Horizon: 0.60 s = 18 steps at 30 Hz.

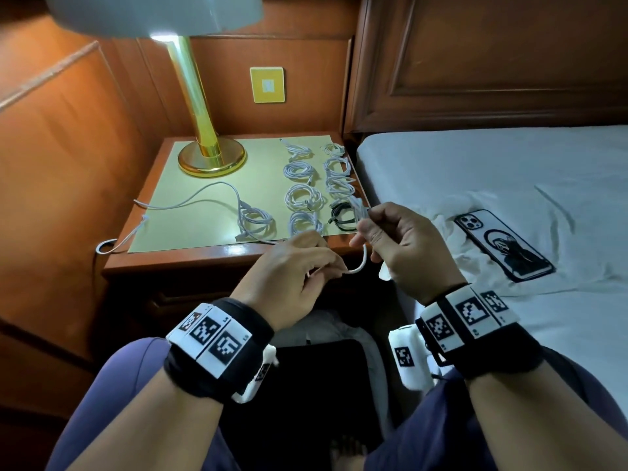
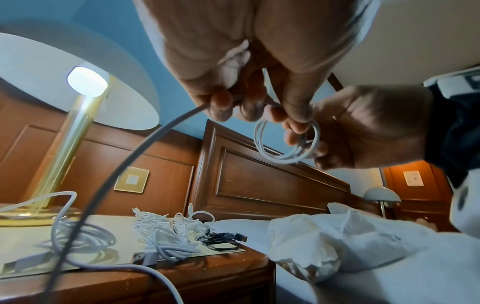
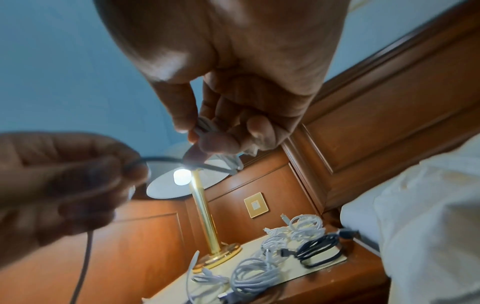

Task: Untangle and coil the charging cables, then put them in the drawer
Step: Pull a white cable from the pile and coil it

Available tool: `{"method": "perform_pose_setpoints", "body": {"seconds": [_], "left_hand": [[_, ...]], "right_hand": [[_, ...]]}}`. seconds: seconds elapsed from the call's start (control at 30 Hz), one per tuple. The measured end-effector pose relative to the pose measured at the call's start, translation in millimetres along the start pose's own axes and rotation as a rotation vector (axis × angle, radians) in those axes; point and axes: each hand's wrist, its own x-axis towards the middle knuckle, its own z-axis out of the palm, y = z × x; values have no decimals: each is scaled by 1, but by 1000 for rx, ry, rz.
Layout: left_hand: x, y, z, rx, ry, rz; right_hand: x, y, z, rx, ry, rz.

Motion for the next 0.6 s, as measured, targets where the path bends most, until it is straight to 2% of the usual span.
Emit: {"method": "perform_pose_setpoints", "body": {"seconds": [0.13,0.27,0.43,0.6], "left_hand": [[-1,-1,-7,24,157,-42],[-1,-6,-10,38,305,-87],[1,-12,-9,55,374,-112],[0,-16,-8,19,410,-145]], "right_hand": [[0,1,6,-74,-148,24],[0,-2,14,19,-250,65],[2,-5,22,178,-328,163],[1,-12,19,374,-338,284]]}}
